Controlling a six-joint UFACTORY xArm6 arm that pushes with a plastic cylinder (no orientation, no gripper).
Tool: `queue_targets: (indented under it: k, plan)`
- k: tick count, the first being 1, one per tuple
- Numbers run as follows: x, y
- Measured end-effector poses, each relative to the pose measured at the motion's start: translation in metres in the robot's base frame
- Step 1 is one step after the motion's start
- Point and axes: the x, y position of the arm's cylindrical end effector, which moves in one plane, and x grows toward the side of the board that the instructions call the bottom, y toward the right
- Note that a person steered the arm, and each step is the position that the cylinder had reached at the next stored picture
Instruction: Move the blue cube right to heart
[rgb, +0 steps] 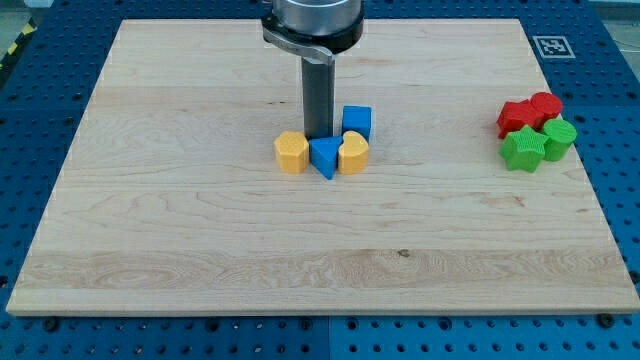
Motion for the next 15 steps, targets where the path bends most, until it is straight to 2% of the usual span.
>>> queue_targets:
  k: [1,2,3,5,6,7,8,9,10,12,13,15]
  plan:
    - [-0.014,0.000]
    - [-0.047,0.009]
    - [-0.051,0.053]
    - [-0.023,0.112]
    - [-0.042,0.107]
    - [-0.059,0.064]
    - [-0.049,0.017]
    - [-0.040,0.013]
    - [-0.038,0.036]
    - [-0.004,0.087]
    - [0.002,0.093]
    - [-0.018,0.075]
